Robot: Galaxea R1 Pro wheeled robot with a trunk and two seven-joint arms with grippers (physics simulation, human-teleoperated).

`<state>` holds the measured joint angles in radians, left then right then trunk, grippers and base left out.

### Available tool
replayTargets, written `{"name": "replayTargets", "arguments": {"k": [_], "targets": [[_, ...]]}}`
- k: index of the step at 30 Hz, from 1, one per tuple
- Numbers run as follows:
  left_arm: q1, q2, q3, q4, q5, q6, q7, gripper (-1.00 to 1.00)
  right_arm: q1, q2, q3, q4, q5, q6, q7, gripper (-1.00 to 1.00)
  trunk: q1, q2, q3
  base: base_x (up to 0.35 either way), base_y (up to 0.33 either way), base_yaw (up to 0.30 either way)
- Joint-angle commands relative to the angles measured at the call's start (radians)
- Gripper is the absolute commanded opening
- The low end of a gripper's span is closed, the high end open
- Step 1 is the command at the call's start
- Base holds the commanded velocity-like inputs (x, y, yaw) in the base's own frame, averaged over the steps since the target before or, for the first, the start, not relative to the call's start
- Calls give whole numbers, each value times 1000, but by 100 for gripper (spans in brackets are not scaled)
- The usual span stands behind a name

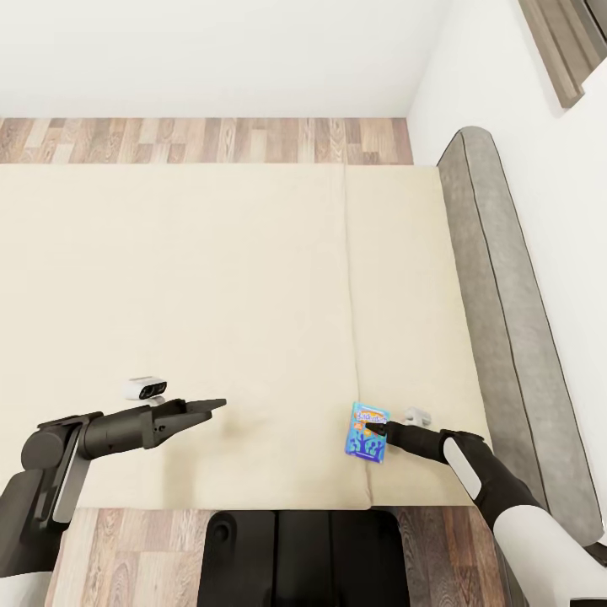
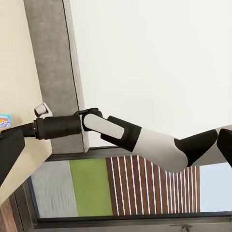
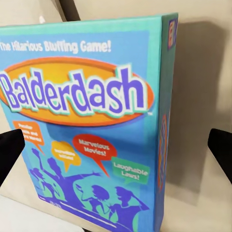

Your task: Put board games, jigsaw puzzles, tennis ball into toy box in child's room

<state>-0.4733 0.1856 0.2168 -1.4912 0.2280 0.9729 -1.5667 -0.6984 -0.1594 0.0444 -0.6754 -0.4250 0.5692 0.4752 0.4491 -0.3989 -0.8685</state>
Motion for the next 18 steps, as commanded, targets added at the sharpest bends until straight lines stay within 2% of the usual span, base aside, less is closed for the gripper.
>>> {"name": "replayTargets", "arguments": {"k": [1,18], "targets": [[-1,0,0,0,-1,10,-4,100,0,0,5,0,-14,6,-1,100,1,-1,-1,0,0,0],[-1,0,0,0,-1,10,-4,100,0,0,5,0,-14,6,-1,100,1,-1,-1,0,7,0]]}}
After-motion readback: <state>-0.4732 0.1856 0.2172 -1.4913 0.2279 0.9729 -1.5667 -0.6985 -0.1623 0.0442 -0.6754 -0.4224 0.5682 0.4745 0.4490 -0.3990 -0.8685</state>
